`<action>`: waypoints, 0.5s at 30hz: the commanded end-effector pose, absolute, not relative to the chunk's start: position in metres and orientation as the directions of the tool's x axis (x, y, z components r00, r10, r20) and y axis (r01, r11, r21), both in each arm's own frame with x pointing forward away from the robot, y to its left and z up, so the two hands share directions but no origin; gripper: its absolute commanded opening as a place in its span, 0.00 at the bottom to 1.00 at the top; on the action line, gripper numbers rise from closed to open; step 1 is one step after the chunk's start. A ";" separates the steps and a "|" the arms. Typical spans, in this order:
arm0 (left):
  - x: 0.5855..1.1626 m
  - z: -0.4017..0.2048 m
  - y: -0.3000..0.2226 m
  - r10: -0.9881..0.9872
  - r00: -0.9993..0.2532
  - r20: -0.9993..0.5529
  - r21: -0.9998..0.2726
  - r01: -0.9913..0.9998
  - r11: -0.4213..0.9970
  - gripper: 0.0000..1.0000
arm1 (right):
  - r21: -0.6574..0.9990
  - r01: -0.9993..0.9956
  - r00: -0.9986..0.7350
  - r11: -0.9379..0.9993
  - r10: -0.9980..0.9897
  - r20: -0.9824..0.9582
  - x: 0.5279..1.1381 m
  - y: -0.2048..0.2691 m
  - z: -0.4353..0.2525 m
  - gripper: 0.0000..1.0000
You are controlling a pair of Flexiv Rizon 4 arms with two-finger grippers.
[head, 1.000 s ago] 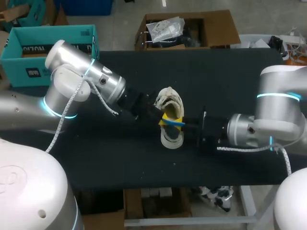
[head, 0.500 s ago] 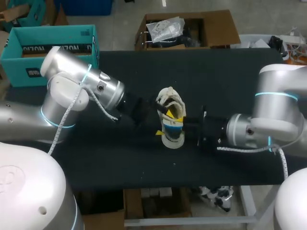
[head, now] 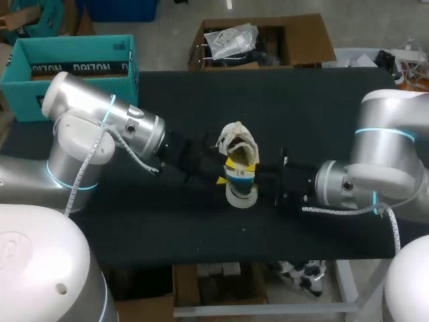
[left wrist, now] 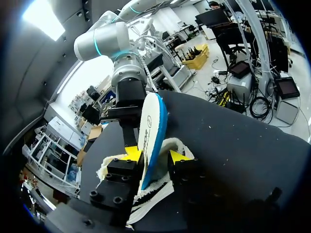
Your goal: Open the shoe tongue, take the insole out of the shoe, put the insole back into the shoe, and pack the shoe into the shoebox
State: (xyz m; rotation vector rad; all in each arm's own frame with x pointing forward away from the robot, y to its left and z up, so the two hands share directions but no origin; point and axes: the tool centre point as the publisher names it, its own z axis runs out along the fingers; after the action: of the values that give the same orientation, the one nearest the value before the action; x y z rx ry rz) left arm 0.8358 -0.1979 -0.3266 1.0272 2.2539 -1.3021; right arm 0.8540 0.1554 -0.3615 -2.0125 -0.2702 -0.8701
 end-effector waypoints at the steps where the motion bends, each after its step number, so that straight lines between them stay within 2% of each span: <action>1: 0.835 -0.329 -0.199 0.409 -0.678 -0.611 -0.604 0.733 0.312 0.00 | -0.653 0.489 0.723 -0.579 -0.151 0.675 0.851 0.156 -0.363 0.00; 10: 0.838 -0.332 -0.199 0.416 -0.666 -0.619 -0.590 0.744 0.312 0.00 | -0.647 0.484 0.719 -0.589 -0.153 0.678 0.849 0.157 -0.361 0.01; 11: 0.838 -0.332 -0.199 0.416 -0.664 -0.621 -0.589 0.746 0.312 0.00 | -0.641 0.483 0.718 -0.597 -0.149 0.680 0.848 0.157 -0.360 0.29; 12: 0.838 -0.332 -0.199 0.416 -0.663 -0.622 -0.588 0.747 0.311 0.00 | -0.635 0.481 0.716 -0.604 -0.146 0.682 0.846 0.157 -0.358 0.39; 13: 0.838 -0.332 -0.199 0.416 -0.662 -0.624 -0.587 0.748 0.310 0.00 | -0.629 0.482 0.715 -0.611 -0.141 0.684 0.844 0.157 -0.356 0.46; 15: 0.838 -0.333 -0.199 0.416 -0.659 -0.627 -0.584 0.750 0.309 0.00 | -0.619 0.482 0.715 -0.620 -0.131 0.687 0.840 0.158 -0.353 0.48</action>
State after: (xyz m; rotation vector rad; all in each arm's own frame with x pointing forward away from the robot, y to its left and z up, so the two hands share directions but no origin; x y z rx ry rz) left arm 0.8379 -0.1980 -0.3290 1.0484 2.2304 -1.2846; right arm 0.8485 0.1556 -0.3606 -2.0366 -0.2744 -0.8960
